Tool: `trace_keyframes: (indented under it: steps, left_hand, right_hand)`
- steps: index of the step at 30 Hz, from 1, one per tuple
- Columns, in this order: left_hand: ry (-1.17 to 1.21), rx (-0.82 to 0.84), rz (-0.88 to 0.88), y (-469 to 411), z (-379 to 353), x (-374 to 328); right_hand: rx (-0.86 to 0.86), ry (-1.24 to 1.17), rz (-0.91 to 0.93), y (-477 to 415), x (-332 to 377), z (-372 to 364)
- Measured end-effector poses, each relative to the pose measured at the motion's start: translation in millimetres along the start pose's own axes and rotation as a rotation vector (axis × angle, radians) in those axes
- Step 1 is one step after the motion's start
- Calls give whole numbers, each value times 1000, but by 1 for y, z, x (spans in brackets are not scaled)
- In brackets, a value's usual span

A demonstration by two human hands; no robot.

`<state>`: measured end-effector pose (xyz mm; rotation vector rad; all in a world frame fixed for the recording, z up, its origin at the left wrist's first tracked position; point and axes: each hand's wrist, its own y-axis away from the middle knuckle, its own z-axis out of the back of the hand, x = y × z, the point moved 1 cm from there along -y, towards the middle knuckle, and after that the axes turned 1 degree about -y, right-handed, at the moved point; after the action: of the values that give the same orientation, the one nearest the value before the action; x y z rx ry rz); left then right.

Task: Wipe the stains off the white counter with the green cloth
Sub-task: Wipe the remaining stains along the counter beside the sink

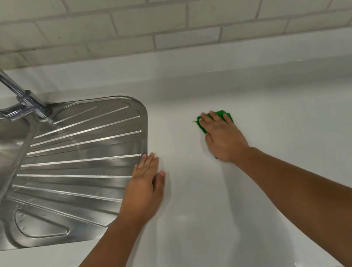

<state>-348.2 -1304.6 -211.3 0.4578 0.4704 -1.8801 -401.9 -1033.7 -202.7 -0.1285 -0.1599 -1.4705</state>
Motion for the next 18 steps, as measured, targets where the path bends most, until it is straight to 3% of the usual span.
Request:
trace_keyframes:
  steps: [7,18]
  left_hand:
    - [-22,-64,56,-22,16,11]
    - [-28,-158,174,-11,32,22]
  right_hand:
    - [22,58,-52,-42,34,-5]
    - [22,-56,444,54,119,-27]
